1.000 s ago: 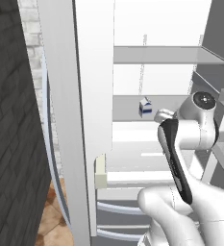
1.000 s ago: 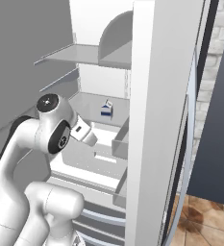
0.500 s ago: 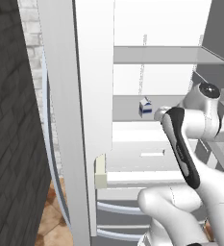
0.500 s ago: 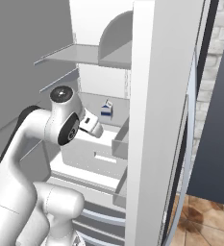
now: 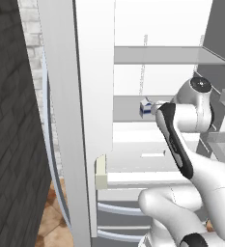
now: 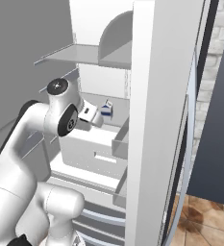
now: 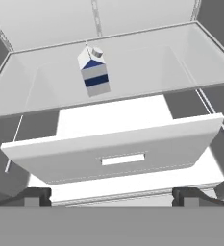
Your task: Take a sugar cube from the saucer and place it inside the coffee. Then, grab milk from the fridge and place it next to the coffee on the counter to sweeten the coffee.
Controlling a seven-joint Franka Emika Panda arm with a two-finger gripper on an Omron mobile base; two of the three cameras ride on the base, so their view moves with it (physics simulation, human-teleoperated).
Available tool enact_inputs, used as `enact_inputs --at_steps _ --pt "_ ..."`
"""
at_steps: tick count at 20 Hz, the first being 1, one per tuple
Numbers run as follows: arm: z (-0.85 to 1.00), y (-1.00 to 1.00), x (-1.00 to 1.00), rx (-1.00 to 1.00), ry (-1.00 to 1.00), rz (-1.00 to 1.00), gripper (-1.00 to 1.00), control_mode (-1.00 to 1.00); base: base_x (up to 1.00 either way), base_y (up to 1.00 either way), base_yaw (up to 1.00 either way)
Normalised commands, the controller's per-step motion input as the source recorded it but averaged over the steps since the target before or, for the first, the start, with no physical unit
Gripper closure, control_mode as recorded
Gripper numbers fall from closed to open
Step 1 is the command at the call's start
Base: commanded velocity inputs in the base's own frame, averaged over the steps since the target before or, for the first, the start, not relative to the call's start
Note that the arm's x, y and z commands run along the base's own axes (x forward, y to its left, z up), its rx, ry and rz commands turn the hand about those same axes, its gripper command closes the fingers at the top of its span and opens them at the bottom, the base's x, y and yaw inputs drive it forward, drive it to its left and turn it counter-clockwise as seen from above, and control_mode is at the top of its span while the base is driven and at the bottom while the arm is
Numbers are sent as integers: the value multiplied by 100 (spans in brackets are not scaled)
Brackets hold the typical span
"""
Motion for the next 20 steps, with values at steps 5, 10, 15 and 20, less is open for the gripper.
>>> enact_inputs --at_steps 5,10,15,20 --pt "0 0 46 0 0 0 -100 -100 0 0 0" --pt "-8 0 60 -3 -1 0 -100 -100 0 0 0" --pt "-34 0 58 -4 -3 0 -100 -100 0 0 0" --pt "-22 -1 38 -1 -4 2 -100 -100 0 0 0"
